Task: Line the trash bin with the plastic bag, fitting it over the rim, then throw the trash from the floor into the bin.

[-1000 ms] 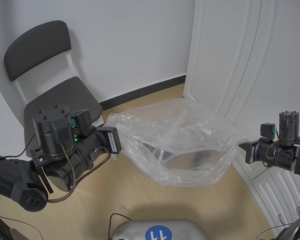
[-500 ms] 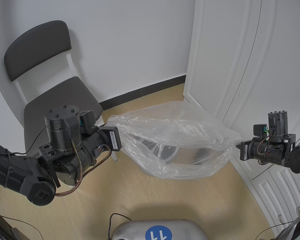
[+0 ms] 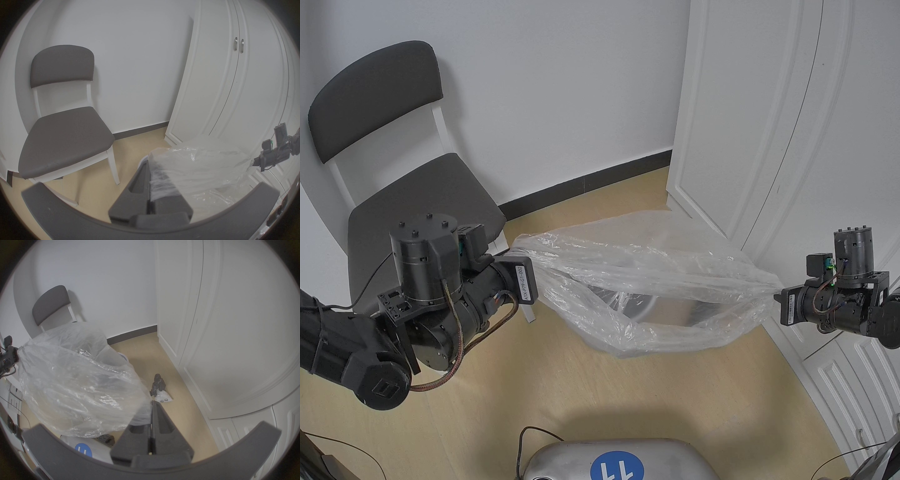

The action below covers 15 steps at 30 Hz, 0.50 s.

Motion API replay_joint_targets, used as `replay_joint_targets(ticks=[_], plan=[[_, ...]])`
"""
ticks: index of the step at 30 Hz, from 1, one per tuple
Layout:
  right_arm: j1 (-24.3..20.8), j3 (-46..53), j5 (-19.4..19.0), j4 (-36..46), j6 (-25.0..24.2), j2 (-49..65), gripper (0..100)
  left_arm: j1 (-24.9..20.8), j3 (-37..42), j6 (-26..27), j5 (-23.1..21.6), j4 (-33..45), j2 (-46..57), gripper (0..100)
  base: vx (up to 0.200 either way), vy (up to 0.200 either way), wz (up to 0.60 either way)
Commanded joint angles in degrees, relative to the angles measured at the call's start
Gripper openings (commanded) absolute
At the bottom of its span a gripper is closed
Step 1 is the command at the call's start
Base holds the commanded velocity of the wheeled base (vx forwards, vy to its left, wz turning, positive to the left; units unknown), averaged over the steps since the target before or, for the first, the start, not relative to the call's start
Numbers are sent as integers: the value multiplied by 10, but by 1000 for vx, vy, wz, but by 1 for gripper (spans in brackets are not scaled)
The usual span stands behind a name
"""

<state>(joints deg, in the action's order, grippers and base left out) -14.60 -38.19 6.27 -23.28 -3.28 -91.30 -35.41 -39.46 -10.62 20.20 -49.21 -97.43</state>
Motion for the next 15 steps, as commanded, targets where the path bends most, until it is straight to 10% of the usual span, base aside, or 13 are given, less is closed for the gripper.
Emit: replay_joint_targets(ticks=[1, 15], plan=[[-1, 1, 0, 0, 0, 2, 0, 3, 1, 2, 0, -1, 3, 0, 0, 0, 0], [-52, 20, -21, -174, 27, -36, 0, -62, -10, 1, -5, -126, -65, 0, 0, 0, 0]])
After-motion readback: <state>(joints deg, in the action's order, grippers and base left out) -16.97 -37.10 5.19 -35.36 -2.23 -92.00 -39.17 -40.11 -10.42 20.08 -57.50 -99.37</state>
